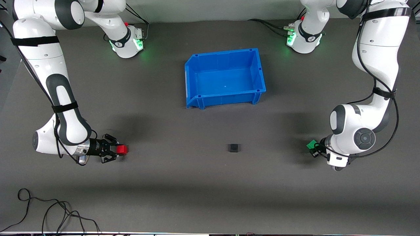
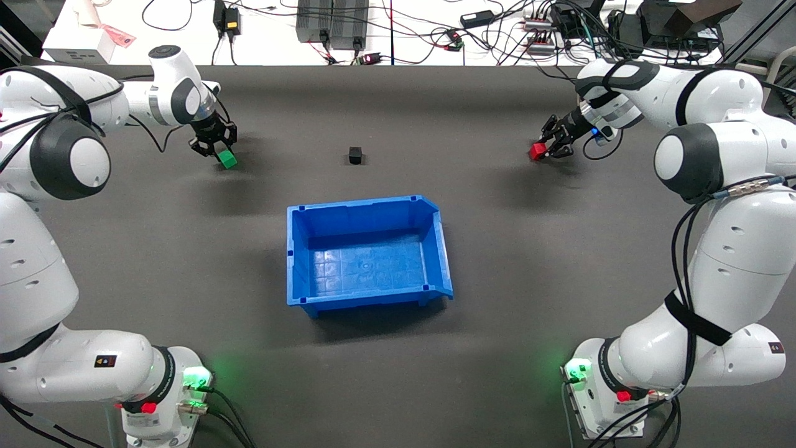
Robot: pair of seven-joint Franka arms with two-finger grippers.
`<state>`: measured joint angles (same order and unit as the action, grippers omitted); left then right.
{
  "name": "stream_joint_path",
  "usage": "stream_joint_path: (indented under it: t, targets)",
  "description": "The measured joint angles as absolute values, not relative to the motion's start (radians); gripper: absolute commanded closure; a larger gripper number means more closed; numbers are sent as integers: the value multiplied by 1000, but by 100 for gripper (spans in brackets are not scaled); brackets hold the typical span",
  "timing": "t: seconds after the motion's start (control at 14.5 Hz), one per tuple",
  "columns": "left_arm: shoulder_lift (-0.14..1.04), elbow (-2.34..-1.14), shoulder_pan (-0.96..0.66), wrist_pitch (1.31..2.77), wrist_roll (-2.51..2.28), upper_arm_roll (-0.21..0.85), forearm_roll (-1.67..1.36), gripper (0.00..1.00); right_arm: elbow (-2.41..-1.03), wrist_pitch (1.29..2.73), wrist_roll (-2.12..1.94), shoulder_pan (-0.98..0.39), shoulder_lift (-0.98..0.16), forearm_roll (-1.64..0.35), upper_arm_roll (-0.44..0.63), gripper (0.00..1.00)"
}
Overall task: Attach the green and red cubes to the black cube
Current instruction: 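Grasp the red cube with the right gripper while the left gripper grasps the green, then carry the red and green cubes toward the black cube with both grippers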
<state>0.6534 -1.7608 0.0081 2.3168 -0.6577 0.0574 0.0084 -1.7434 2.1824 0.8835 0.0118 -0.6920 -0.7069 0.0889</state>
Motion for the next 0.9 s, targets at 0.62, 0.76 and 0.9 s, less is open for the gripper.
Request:
stream_joint_path:
  t: [0.62, 0.76, 0.9]
  targets:
    - [651, -1596, -23, 2166, -959, 71, -38, 100, -1699, 2180, 942, -20, -644, -714, 83, 74]
    - [652, -1587, -66, 2165, -1117, 73, -41, 100, -1681, 2180, 1014, -75, -626, -716, 81, 74]
    - [665, -1589, -116, 2165, -1271, 77, -52, 100, -1653, 2183, 1114, -152, -622, -716, 79, 75]
